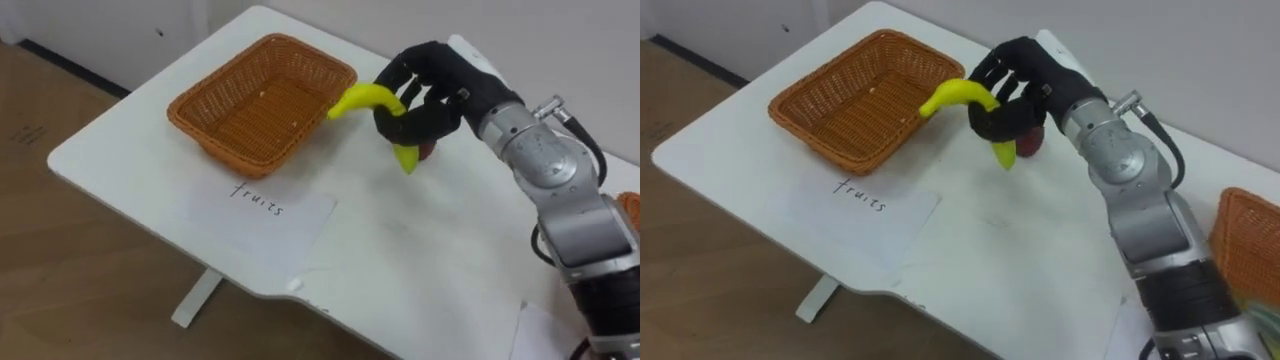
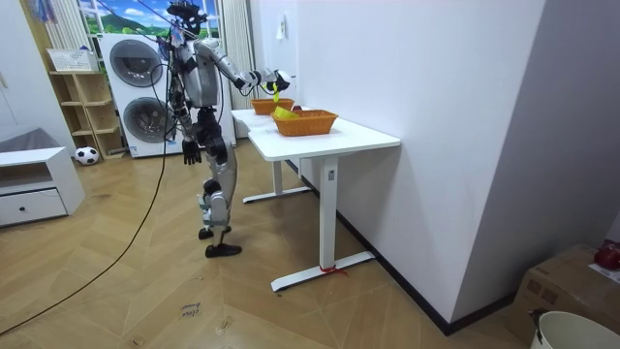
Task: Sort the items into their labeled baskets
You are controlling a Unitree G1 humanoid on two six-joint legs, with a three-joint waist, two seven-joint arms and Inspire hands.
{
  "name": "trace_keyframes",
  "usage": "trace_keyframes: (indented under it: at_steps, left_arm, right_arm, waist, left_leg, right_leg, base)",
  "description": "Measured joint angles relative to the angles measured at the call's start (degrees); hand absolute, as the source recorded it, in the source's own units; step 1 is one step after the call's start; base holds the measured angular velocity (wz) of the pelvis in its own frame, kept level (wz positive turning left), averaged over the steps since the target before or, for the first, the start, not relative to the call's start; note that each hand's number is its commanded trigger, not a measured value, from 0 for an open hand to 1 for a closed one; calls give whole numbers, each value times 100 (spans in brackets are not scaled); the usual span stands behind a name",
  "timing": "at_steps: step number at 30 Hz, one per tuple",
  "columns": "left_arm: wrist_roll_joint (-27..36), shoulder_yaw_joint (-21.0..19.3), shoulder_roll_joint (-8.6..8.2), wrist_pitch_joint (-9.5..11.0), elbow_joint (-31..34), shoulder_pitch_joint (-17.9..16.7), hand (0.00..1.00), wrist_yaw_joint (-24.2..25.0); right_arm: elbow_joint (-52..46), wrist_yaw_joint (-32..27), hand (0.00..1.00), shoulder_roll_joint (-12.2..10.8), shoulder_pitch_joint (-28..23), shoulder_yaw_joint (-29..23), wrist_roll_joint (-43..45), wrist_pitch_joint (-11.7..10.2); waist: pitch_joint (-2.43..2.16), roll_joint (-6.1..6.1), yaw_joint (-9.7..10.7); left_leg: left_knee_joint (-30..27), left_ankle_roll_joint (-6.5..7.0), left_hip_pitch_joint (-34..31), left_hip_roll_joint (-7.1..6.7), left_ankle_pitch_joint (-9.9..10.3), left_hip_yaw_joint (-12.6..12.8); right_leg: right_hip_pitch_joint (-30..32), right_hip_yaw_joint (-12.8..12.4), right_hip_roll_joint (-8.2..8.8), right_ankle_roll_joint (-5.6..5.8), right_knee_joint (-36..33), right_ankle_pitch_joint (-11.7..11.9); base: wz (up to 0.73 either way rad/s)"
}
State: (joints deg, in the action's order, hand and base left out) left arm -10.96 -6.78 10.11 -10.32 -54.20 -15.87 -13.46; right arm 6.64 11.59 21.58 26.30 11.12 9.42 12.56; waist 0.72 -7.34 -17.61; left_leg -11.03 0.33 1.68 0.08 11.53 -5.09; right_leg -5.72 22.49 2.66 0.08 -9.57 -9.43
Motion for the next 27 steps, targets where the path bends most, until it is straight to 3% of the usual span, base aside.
trace_keyframes:
  at_steps: [7, 17, 27]
  left_arm:
    - [0, 2, 0, -145, 236, -167, 0, 121]
    - [2, 16, -2, -192, 336, -288, 0, 107]
    - [1, 26, -15, -190, 332, -429, 0, 32]
  right_arm:
    - [3, -415, 100, -156, 196, 66, -235, -1]
    - [627, -1019, 100, -193, 307, 362, -711, -9]
    - [787, -1677, 100, -202, 528, 387, -1096, -69]
  waist:
    - [8, 11, -76]
    - [1, 0, -452]
    - [5, 7, -497]
  left_leg:
    - [-29, 11, 2, -61, -6, -178]
    - [-27, 20, -43, -84, -10, -214]
    - [-58, 53, -107, -137, -35, -283]
  right_leg:
    - [-83, 133, 42, 51, 4, -31]
    - [-75, 305, 73, 61, 0, -37]
    - [-116, 496, 138, 83, -18, -50]
  base:
    - [14]
    - [2]
    - [10]
